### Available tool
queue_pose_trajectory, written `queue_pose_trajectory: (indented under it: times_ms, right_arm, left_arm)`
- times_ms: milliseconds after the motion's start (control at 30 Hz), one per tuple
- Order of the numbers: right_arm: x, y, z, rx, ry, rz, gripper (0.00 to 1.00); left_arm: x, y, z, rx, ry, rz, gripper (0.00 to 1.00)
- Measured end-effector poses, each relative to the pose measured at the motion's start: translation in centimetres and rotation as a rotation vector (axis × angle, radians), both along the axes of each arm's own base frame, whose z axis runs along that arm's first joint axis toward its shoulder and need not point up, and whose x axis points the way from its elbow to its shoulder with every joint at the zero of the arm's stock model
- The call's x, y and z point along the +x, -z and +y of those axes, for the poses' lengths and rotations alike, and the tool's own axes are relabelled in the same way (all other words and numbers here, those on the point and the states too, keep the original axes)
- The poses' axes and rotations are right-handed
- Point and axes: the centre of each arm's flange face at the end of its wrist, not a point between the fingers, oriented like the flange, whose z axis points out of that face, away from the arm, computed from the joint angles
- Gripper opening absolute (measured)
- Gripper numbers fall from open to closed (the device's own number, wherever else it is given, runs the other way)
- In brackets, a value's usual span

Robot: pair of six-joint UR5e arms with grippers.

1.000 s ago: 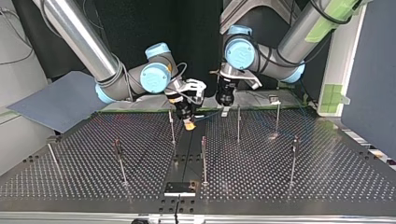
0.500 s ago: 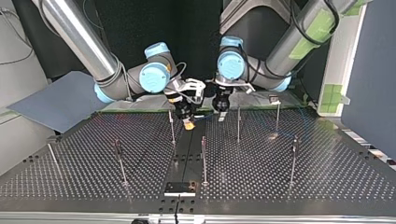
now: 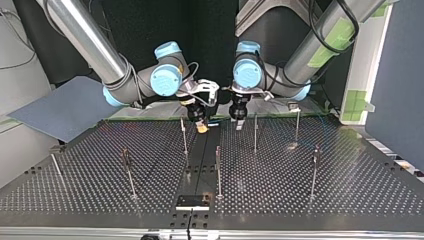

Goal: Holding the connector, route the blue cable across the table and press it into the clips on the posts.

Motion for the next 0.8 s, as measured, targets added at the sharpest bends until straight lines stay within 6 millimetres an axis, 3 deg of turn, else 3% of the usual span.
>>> queue_pose_trajectory:
  times_ms: [200, 267, 300, 367, 400, 433, 467, 500, 567, 667, 800]
  right_arm:
    - [-0.03, 0.1, 0.04, 0.001, 0.0, 0.001, 0.0]
    - [-0.03, 0.1, 0.05, 0.001, 0.0, 0.001, 0.0]
    - [-0.02, 0.1, 0.05, 0.001, 0.0, 0.001, 0.0]
    - [-0.03, 0.11, 0.05, 0.001, 0.0, 0.001, 0.0]
    - [-0.03, 0.11, 0.05, 0.001, 0.0, 0.001, 0.0]
    - [-0.02, 0.12, 0.06, 0.001, 0.0, 0.001, 0.0]
    - [-0.02, 0.12, 0.05, 0.001, 0.0, 0.001, 0.0]
    - [-0.03, 0.12, 0.05, 0.001, 0.0, 0.001, 0.0]
    - [-0.02, 0.12, 0.05, 0.0, 0.0, 0.0, 0.0]
    - [-0.02, 0.11, 0.03, 0.0, 0.0, 0.0, 0.0]
    - [-0.01, 0.08, 0.01, 0.0, 0.001, -0.003, 0.0]
  left_arm:
    - [-0.14, 0.0, -0.22, 0.004, 0.002, -0.002, 0.96]
    - [-0.16, 0.0, -0.19, 0.011, -0.003, -0.002, 0.72]
    - [-0.17, -0.02, -0.18, 0.015, -0.006, -0.003, 0.72]
    - [-0.21, -0.02, -0.14, 0.024, -0.011, -0.003, 0.53]
    - [-0.23, -0.02, -0.14, 0.028, -0.013, -0.003, 0.53]
    - [-0.24, -0.03, -0.14, 0.031, -0.015, -0.004, 0.36]
    - [-0.28, -0.05, -0.15, 0.035, -0.017, -0.004, 0.28]
    - [-0.3, -0.05, -0.17, 0.038, -0.02, -0.005, 0.28]
    - [-0.37, -0.08, -0.24, 0.046, -0.023, -0.007, 0.08]
    - [-0.44, -0.18, -0.47, 0.055, -0.023, -0.011, 0.0]
    - [-0.48, -0.44, -0.75, 0.059, -0.028, -0.017, 0.0]
